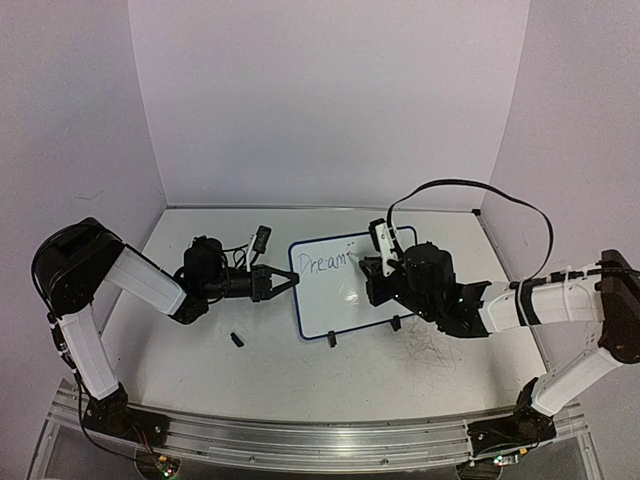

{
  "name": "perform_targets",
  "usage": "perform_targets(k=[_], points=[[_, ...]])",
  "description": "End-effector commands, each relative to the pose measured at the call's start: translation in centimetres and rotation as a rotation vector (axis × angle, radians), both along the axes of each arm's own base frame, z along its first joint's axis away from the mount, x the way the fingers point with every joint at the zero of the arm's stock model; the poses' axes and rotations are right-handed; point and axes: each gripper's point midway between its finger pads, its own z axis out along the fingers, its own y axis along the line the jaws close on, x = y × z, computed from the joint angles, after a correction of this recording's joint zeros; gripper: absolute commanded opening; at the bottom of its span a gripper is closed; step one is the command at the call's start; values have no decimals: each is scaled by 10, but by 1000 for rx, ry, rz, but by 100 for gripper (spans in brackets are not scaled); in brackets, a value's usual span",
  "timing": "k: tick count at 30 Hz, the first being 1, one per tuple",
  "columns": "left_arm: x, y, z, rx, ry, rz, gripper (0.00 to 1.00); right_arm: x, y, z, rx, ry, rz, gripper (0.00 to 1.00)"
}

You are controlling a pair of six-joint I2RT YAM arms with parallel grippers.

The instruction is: Write a sentence on the whiteboard

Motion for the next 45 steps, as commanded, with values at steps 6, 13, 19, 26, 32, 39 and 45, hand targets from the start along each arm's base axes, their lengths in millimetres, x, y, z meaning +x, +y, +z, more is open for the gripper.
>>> perform_targets(k=[6, 13, 19, 26, 32, 39, 45], points=[[-3, -3, 21, -34, -59, -18, 0, -2, 3, -3, 2, 23, -2, 0], [-4, -2, 22, -33, -58, -18, 0, -1, -7, -6, -5, 25, -48, 0], [-3, -3, 22, -33, -59, -18, 0, 2, -16, -6, -5, 20, -97, 0], [-3, -3, 21, -32, -56, -19, 0, -2, -17, -12, -10, 43, -90, 0], [-3, -3, 23, -33, -59, -20, 0, -8, -17, -20, -22, 66, -74, 0], [-3, -3, 22, -32, -58, -20, 0, -12, -12, -23, -21, 77, -52, 0], [-3, -3, 23, -33, -60, -20, 0, -11, -1, -21, -7, 76, -26, 0]])
